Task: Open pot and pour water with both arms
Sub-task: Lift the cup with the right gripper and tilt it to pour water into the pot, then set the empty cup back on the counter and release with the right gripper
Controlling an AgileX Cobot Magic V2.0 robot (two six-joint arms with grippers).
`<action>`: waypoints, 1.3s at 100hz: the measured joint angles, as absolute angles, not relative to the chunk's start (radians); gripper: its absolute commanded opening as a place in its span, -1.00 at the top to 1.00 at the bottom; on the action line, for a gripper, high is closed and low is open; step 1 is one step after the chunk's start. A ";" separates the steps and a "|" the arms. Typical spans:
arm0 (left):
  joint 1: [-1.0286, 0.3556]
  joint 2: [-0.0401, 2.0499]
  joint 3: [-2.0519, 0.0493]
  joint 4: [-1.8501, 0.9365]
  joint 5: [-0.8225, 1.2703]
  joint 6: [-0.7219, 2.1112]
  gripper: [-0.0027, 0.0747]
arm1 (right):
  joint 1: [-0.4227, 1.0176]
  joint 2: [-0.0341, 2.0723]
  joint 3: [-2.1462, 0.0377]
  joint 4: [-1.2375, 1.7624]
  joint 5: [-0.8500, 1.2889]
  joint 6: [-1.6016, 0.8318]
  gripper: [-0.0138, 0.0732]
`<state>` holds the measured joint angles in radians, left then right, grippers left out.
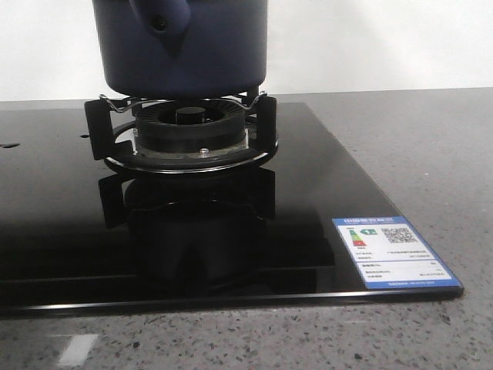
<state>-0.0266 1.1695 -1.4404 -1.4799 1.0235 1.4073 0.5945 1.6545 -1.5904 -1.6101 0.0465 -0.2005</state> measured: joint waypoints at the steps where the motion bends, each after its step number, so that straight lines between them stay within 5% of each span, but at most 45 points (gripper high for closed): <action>1: -0.027 1.170 -1.440 -1.480 1.023 1.407 0.30 | 0.595 1.654 -1.590 -1.584 0.046 -0.191 0.00; 42: -0.027 1.170 -1.440 -1.478 1.027 1.407 0.30 | 0.672 1.602 -1.588 -0.918 0.535 0.051 0.00; 64: -0.043 1.170 -1.440 -1.396 1.029 1.407 0.30 | 0.504 1.430 -1.506 -0.527 0.609 0.059 0.00; 97: -0.077 1.171 -1.440 -1.314 1.036 1.407 0.30 | 0.190 1.090 -0.903 -0.339 0.196 0.063 0.00; 130: -0.077 1.205 -1.440 -1.298 1.044 1.407 0.30 | 0.137 1.074 -0.449 -0.289 -0.373 0.063 0.00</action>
<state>-0.0774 1.2050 -1.4404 -1.2978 1.0442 1.4073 0.1371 1.0741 -0.4489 -0.2889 -0.3726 0.0630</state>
